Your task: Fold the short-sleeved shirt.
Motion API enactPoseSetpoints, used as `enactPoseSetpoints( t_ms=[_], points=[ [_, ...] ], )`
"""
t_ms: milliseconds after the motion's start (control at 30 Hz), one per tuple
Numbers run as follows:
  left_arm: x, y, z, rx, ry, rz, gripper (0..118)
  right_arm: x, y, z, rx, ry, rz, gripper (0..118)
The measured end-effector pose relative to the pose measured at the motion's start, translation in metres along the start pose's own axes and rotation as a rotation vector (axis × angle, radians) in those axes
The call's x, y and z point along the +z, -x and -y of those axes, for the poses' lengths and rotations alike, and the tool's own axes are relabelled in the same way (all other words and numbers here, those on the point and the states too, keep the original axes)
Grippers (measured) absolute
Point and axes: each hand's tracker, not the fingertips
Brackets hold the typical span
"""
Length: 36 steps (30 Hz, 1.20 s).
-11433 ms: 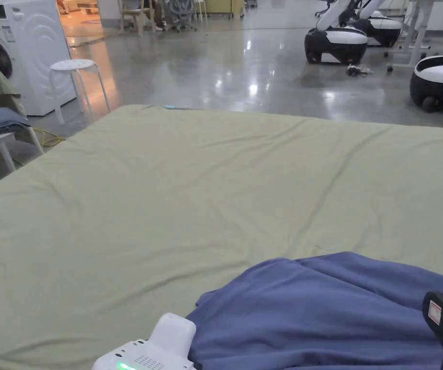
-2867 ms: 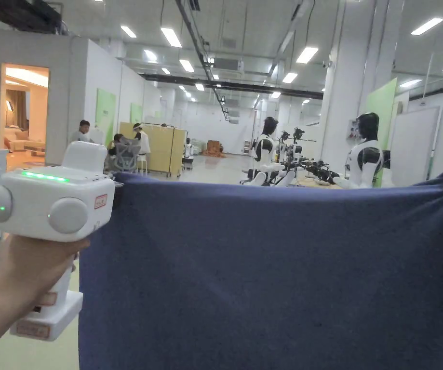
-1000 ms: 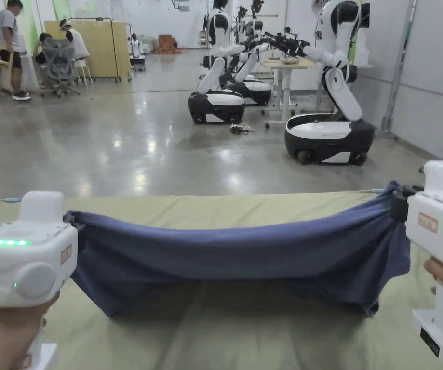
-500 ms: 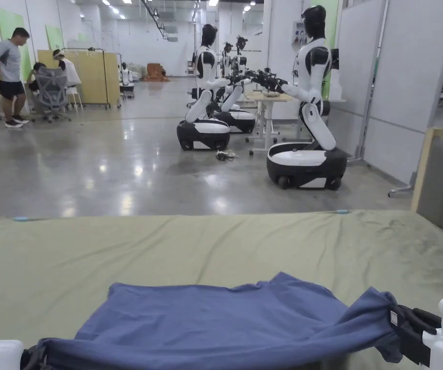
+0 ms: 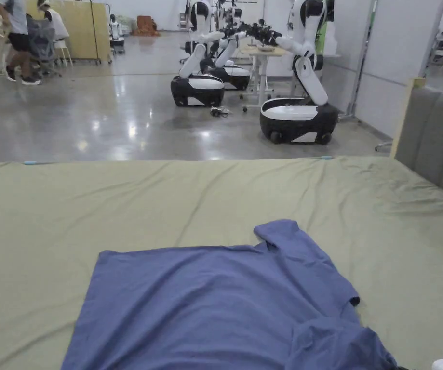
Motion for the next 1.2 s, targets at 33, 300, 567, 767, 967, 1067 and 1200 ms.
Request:
enactPoseSetpoints(
  t_ms=[33, 300, 567, 767, 967, 1067, 1200],
  points=[
    [0.001, 0.001, 0.003, 0.012, 0.002, 0.008, 1, -0.002, 0.0, 0.005, 0.009, 0.013, 0.008, 2],
    [-0.021, 0.034, 0.03, 0.136, 0.048, -0.021, 83, -0.028, 0.004, 0.037, 0.019, 0.085, 0.16, 54],
    [0.087, 0.042, 0.019, 0.274, -0.207, -0.033, 111, 0.084, 0.04, 0.011, -0.029, -0.166, 0.102, 106],
    [0.133, 0.0, 0.014, 0.202, -0.267, 0.027, 0, 0.121, 0.074, -0.015, 0.015, -0.241, 0.027, 0],
    [0.071, 0.005, 0.015, 0.257, -0.081, 0.067, 46, 0.113, 0.091, -0.011, 0.097, -0.269, 0.017, 0],
    [0.021, 0.015, 0.019, 0.278, 0.001, 0.128, 115, 0.108, 0.091, -0.01, 0.065, -0.266, 0.005, 0],
    [-0.013, 0.011, 0.023, 0.208, 0.075, 0.065, 111, 0.106, 0.094, -0.025, 0.057, -0.244, 0.024, 0]
  ],
)
